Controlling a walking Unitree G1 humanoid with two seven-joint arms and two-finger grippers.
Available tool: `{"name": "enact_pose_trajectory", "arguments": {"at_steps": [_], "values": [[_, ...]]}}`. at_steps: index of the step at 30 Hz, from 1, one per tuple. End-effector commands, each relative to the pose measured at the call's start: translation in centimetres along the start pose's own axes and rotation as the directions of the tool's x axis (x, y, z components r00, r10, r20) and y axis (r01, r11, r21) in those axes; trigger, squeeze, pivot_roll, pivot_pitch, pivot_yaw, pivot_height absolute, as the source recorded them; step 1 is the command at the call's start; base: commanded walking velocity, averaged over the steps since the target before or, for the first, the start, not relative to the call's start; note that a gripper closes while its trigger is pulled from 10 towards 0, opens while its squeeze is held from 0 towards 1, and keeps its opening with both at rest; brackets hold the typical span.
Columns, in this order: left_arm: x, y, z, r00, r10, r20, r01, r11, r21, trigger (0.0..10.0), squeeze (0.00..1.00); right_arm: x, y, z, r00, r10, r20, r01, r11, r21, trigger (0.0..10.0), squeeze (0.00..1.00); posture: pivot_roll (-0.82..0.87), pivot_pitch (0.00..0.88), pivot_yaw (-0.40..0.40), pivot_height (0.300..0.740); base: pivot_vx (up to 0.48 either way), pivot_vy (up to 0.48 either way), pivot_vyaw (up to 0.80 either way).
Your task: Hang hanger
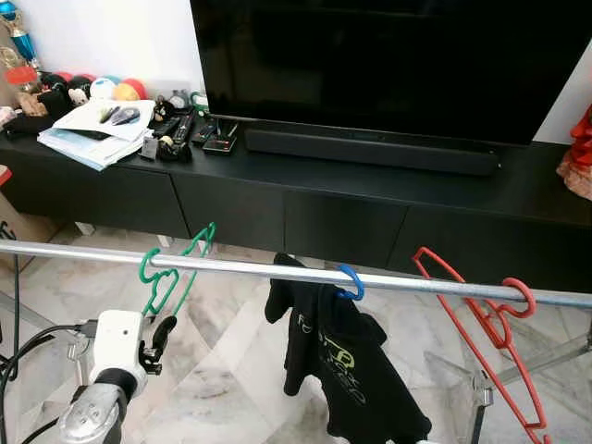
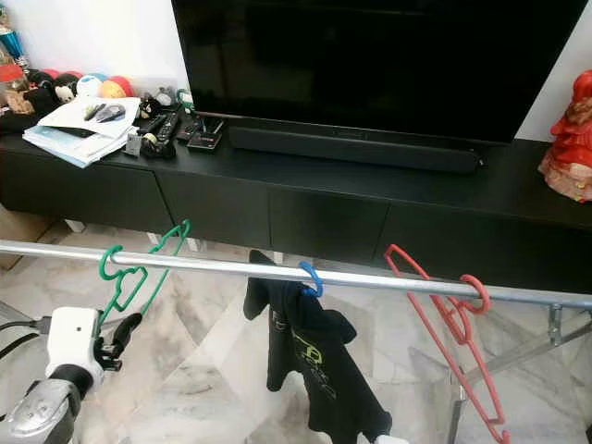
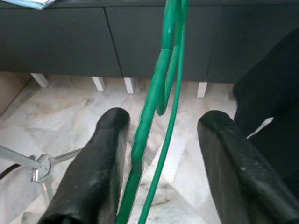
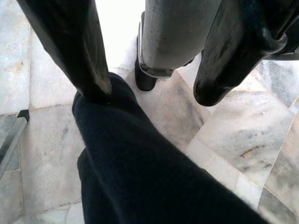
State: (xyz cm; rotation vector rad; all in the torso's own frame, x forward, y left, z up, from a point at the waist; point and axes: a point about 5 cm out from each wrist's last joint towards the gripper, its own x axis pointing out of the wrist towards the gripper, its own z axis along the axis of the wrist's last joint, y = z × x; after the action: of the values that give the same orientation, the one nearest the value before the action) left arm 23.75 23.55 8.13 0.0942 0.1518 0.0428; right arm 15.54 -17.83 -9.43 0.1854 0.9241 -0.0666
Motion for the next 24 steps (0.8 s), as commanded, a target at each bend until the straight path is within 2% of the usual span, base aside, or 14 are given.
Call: {"name": "enact_pose_trajectory", "arguments": {"at_steps": [1,9,10,15,20,21,22,23,24], "values": [[-0.8,0.5,-0.1,1.000,0.014,-0.004,-0.014,1.000,-0.015,10.0,0.99,-0.1,-0.1,-0.4,1.000,-0.003,-0.014,0.003,1.000,-0.004,10.0,0.00,0.04,0.107,-0.005,0.740,0.000,0.000,0.00],[-2.0,1.1,0.7,0.998,0.054,0.042,-0.053,0.998,-0.038,10.0,0.99,-0.2,-0.1,-0.7,1.000,-0.001,-0.030,0.000,1.000,-0.005,10.0,0.00,0.05,0.095,-0.001,0.740,0.000,0.000,0.00],[-2.5,1.5,1.4,0.993,0.082,0.083,-0.077,0.995,-0.059,10.0,1.00,-0.2,-0.2,-0.8,0.999,-0.003,-0.036,0.003,1.000,-0.006,10.0,0.00,0.05,0.090,0.000,0.740,0.000,0.000,0.00],[-3.6,2.0,2.5,0.984,0.111,0.137,-0.099,0.991,-0.091,10.0,0.99,-0.3,-0.6,-0.9,0.999,-0.008,-0.045,0.008,1.000,-0.008,10.0,0.00,0.05,0.085,0.002,0.740,0.000,0.000,0.00],[-4.5,2.5,2.3,0.983,0.124,0.134,-0.110,0.989,-0.103,10.0,0.95,-0.3,-0.7,-0.9,0.999,-0.009,-0.047,0.009,1.000,-0.010,10.0,0.00,0.06,0.082,0.004,0.740,0.000,0.000,0.00],[-5.1,3.1,1.8,0.981,0.153,0.119,-0.140,0.984,-0.111,10.0,0.93,-0.3,-0.8,-0.9,0.999,-0.009,-0.049,0.009,1.000,-0.010,10.0,0.00,0.06,0.082,0.004,0.740,0.000,0.000,0.00],[-5.7,4.2,0.4,0.976,0.211,0.061,-0.203,0.973,-0.107,10.0,0.91,-0.3,-0.8,-0.9,0.999,-0.009,-0.051,0.008,1.000,-0.011,10.0,0.00,0.07,0.077,0.002,0.740,0.000,0.000,0.00],[-6.3,5.4,-1.7,0.961,0.275,-0.016,-0.275,0.957,-0.095,10.0,0.22,-0.3,-0.7,-1.0,0.999,-0.008,-0.053,0.007,1.000,-0.013,10.0,0.00,0.07,0.074,0.002,0.740,0.000,0.000,0.00],[-6.3,5.4,-1.7,0.961,0.275,-0.016,-0.275,0.957,-0.095,10.0,0.22,-0.3,-0.7,-1.0,0.999,-0.008,-0.053,0.007,1.000,-0.013,10.0,0.00,0.07,0.074,0.002,0.740,0.000,0.000,0.00]]}}
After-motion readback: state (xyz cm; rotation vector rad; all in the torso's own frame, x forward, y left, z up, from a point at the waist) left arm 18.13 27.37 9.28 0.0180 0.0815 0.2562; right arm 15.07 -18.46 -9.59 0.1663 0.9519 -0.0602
